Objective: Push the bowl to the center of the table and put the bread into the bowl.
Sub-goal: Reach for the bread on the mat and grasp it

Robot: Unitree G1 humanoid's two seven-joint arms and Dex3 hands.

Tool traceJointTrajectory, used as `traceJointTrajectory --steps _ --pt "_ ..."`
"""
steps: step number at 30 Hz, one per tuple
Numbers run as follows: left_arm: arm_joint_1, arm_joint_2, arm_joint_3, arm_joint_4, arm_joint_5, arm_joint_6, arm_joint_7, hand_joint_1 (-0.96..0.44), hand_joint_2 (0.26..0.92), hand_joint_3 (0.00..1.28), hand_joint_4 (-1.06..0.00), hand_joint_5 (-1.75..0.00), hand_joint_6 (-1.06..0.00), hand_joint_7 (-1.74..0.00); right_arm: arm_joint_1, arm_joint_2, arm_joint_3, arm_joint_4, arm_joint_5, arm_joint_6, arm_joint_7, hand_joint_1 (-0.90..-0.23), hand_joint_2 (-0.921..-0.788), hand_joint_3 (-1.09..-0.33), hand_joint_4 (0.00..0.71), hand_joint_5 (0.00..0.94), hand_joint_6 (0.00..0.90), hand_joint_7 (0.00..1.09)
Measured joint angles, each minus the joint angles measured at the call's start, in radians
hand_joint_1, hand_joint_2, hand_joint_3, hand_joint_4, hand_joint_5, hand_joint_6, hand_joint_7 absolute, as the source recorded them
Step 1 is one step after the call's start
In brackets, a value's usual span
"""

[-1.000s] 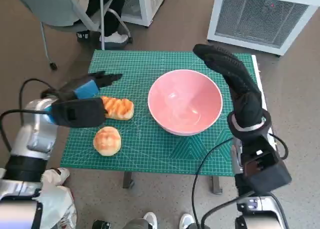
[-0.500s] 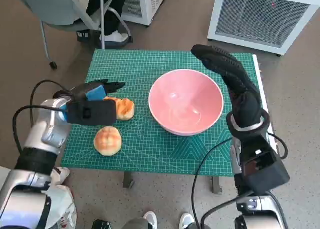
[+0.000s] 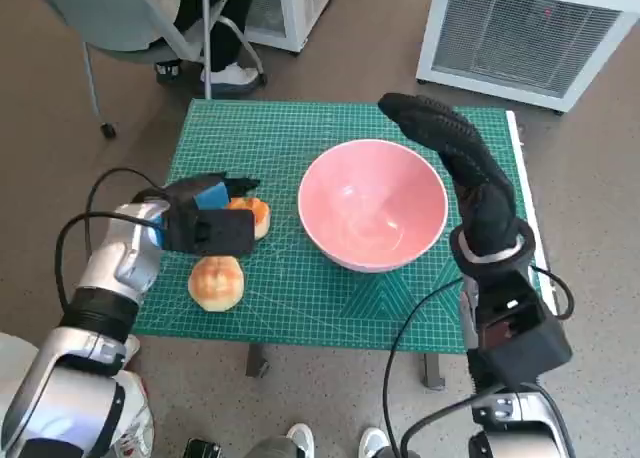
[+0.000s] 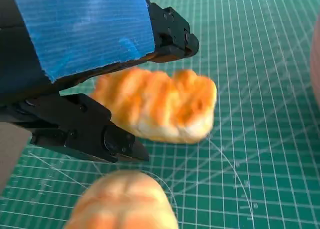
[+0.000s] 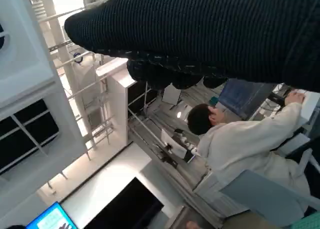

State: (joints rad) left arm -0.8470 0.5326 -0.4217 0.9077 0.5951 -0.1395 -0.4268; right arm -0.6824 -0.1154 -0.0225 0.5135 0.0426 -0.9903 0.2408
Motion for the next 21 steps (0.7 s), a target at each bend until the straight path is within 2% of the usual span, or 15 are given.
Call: traceJointTrajectory --steps 4,5,6,7,8,10,11,12,13,14,17,21 --pt "-0.01 -0.015 -0.012 0.056 0.012 -0.034 0.059 -0.07 0.873 0.02 -0.35 -0.04 -0.47 -0.08 0.0 0.0 0.0 0.0 0.0 0.0 0.0 -0.59 -0.921 -0.858 0.327 0.053 -0.001 0.81" --pt "-0.017 -0.019 -0.014 0.071 0.016 -0.042 0.074 -0.06 0.884 0.02 -0.43 -0.06 -0.51 -0.09 0.0 0.0 0.0 0.0 0.0 0.0 -0.001 -0.59 -0.921 -0.858 0.327 0.053 -0.001 0.81" --pt "-0.023 -0.023 -0.017 0.088 0.019 -0.049 0.088 -0.06 0.888 0.02 -0.46 -0.07 -0.52 -0.1 0.0 0.0 0.0 0.0 0.0 0.001 -0.001 -0.589 -0.921 -0.858 0.326 0.053 -0.001 0.81" --pt "-0.03 -0.027 -0.018 0.105 0.021 -0.056 0.103 -0.05 0.9 0.02 -0.53 -0.2 -0.56 -0.11 0.0 0.0 0.0 0.0 0.0 0.001 -0.001 -0.589 -0.921 -0.858 0.326 0.054 -0.001 0.81" --pt "-0.035 -0.03 -0.02 0.116 0.022 -0.062 0.115 -0.04 0.906 0.03 -0.54 -0.35 -0.59 -0.12 0.0 0.0 0.0 0.0 0.0 0.002 -0.002 -0.589 -0.921 -0.858 0.325 0.055 -0.001 0.81" --pt "-0.042 -0.035 -0.025 0.14 0.026 -0.076 0.143 -0.04 0.913 0.04 -0.57 -0.49 -0.65 -0.14 0.0 0.001 0.0 -0.001 0.0 0.003 -0.005 -0.589 -0.921 -0.858 0.325 0.056 -0.001 0.81" --pt "-0.045 -0.036 -0.029 0.151 0.029 -0.085 0.158 0.1 0.916 0.1 -0.56 -0.81 -0.68 -0.19 0.0 0.001 0.0 -0.001 0.0 0.003 -0.006 -0.589 -0.921 -0.858 0.324 0.056 -0.001 0.81" --pt "-0.047 -0.036 -0.033 0.159 0.032 -0.093 0.171 0.15 0.917 0.12 -0.55 -0.93 -0.67 -0.25 0.0 0.001 0.0 -0.001 0.0 0.004 -0.007 -0.589 -0.921 -0.858 0.324 0.056 -0.001 0.81" --pt "-0.05 -0.036 -0.035 0.17 0.033 -0.102 0.181 0.15 0.918 0.15 -0.56 -1.08 -0.62 -0.5 0.0 0.001 0.0 -0.001 0.0 0.004 -0.008 -0.588 -0.921 -0.858 0.324 0.057 -0.001 0.81" --pt "-0.052 -0.036 -0.036 0.177 0.033 -0.109 0.191 0.1 0.919 0.16 -0.58 -1.16 -0.56 -0.78 0.0 0.001 0.0 -0.001 0.0 0.004 -0.008 -0.588 -0.921 -0.858 0.323 0.058 -0.001 0.81" --pt "-0.058 -0.036 -0.038 0.2 0.033 -0.134 0.211 0.03 0.92 0.15 -0.61 -1.24 -0.53 -1.08 0.001 0.001 -0.001 -0.001 0.0 0.004 -0.01 -0.582 -0.921 -0.858 0.322 0.06 -0.001 0.81" --pt "-0.061 -0.03 -0.036 0.207 0.031 -0.167 0.216 0.01 0.92 0.13 -0.62 -1.24 -0.55 -1.2 0.002 0.002 -0.001 -0.002 0.0 0.004 -0.01 -0.579 -0.921 -0.859 0.321 0.062 -0.001 0.81"
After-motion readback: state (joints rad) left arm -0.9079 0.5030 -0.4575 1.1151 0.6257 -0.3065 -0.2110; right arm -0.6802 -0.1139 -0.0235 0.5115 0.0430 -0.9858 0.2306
